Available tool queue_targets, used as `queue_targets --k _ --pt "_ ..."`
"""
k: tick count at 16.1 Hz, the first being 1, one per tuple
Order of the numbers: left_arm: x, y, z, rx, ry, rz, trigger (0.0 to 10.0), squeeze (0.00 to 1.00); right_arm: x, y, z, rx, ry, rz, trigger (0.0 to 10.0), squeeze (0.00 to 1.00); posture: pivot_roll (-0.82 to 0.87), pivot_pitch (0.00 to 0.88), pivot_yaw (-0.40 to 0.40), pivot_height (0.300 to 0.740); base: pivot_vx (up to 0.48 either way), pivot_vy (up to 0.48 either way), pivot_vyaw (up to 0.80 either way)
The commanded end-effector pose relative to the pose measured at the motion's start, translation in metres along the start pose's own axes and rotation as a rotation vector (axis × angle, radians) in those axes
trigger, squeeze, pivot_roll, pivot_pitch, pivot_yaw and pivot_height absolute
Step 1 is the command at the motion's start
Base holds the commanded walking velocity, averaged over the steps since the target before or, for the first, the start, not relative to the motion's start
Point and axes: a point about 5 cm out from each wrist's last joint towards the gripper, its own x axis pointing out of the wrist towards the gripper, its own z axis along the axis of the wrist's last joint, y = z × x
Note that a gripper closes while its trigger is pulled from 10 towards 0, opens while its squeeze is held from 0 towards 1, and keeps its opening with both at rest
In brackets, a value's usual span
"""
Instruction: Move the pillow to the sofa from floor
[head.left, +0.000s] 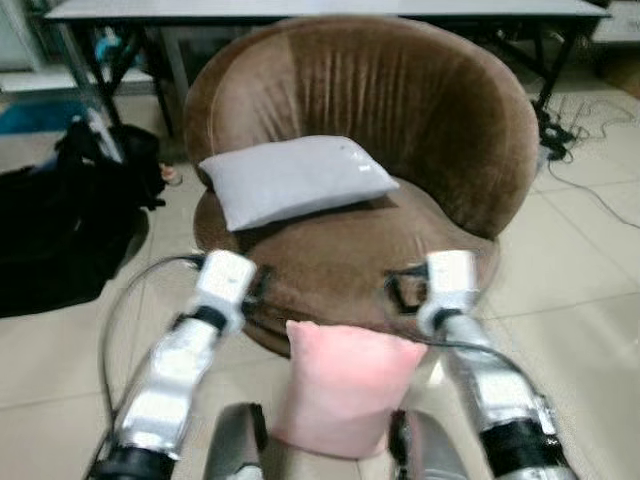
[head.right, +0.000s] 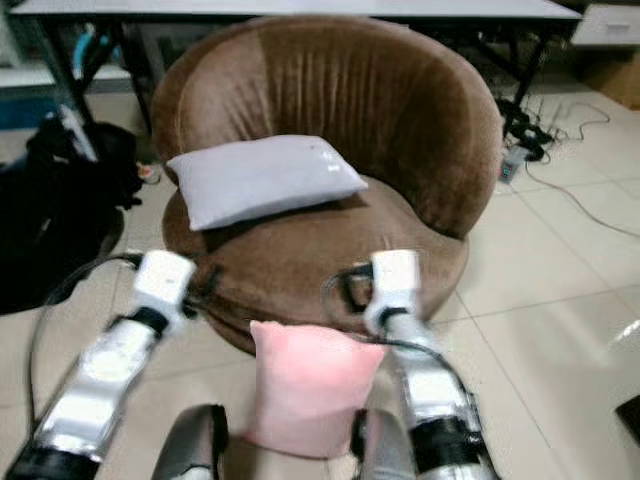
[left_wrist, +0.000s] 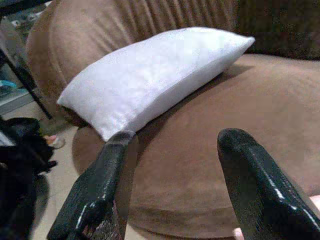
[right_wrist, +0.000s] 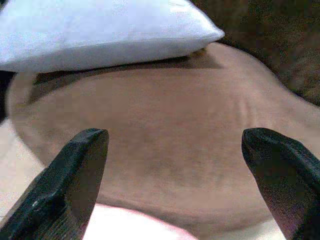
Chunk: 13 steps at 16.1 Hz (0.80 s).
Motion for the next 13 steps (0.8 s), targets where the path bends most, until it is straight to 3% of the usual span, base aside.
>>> queue_targets --k 1,7,13 --pt "0.0022 -0.0074 0.0013 -0.001 0.001 -0.019 10.0 0.00 -0.0016 -0.0116 0.0016 -0.004 0.000 -0.038 10.0 0.00 0.02 0.000 0.006 0.577 0.000 0.000 0.00" --pt "0.0025 -0.0090 0.0017 -0.004 -0.003 -0.023 10.0 0.00 -0.0014 -0.0119 0.0018 -0.004 0.005 -0.035 10.0 0.00 0.02 0.000 0.003 0.577 0.000 0.000 0.00" --pt "0.0029 -0.0101 0.0020 -0.006 -0.004 -0.027 10.0 0.00 -0.0012 -0.0127 0.0022 -0.003 0.004 -0.039 10.0 0.00 0.02 0.000 0.002 0.542 0.000 0.000 0.00"
